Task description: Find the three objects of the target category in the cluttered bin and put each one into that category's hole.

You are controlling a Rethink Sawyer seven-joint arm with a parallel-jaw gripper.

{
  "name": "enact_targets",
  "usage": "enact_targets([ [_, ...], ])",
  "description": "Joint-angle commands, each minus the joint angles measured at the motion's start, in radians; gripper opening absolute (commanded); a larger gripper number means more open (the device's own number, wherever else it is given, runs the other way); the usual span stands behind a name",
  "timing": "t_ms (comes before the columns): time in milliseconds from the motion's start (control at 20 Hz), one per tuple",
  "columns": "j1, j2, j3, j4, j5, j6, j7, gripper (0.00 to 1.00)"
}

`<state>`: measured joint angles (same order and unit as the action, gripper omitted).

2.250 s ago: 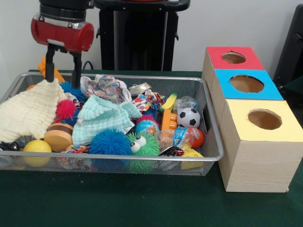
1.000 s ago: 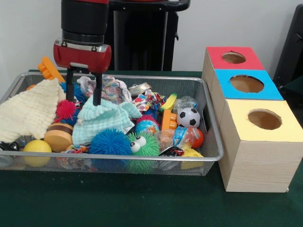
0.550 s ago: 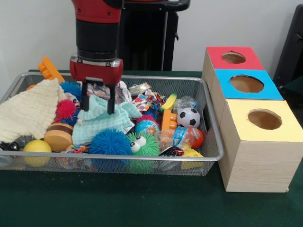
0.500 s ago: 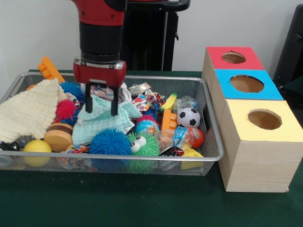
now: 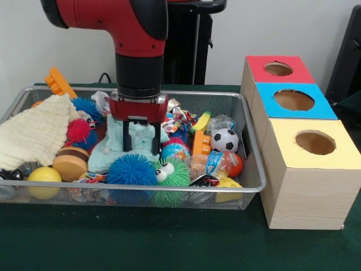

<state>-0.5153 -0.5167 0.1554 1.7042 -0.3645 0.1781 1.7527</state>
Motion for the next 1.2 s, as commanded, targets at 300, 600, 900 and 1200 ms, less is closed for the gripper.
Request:
enact_targets([
  [300, -0.026, 0.159, -0.013, -0.090, -0.073, -0.084, 0.044, 1.00],
  [600, -0.028, 0.189, -0.015, -0.111, -0.086, -0.107, 0.030, 0.00],
  [900, -0.024, 0.190, -0.022, -0.115, -0.083, -0.103, 0.034, 0.00],
  [1200, 0.004, 0.170, -0.038, -0.109, -0.077, -0.093, 0.044, 0.00],
])
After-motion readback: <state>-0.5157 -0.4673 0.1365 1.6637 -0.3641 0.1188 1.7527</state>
